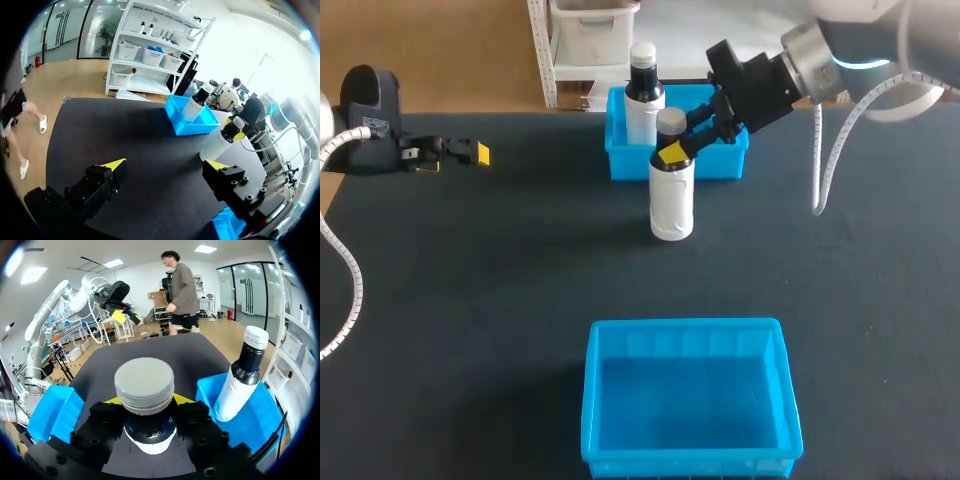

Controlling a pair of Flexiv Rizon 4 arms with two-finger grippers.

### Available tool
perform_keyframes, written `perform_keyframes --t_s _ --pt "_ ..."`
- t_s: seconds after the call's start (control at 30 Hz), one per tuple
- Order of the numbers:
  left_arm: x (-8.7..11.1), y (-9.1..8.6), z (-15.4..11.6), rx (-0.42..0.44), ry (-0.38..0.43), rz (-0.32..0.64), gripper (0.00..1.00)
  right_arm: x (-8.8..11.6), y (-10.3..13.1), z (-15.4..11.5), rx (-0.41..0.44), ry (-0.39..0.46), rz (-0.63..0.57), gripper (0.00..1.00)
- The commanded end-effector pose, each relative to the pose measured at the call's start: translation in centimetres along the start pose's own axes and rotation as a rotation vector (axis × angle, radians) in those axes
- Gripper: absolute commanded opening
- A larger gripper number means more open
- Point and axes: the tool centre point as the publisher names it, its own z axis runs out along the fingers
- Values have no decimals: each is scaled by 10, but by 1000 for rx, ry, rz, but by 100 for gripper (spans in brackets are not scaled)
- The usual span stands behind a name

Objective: Pick up the bottle, and place it in the far bin if it is heavy, or in the near bin if it is light.

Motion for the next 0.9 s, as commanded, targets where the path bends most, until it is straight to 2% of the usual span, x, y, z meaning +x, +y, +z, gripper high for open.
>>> perform_keyframes --t_s 0.03,0.47,0.9 --pt "0 0 0 0 0 0 100 -4 11 -7 20 -1 -8 0" --pt "0 0 0 0 0 0 100 -22 25 -31 64 -4 -40 0" --pt "0 0 0 0 0 0 100 -39 49 -71 132 2 -83 0"
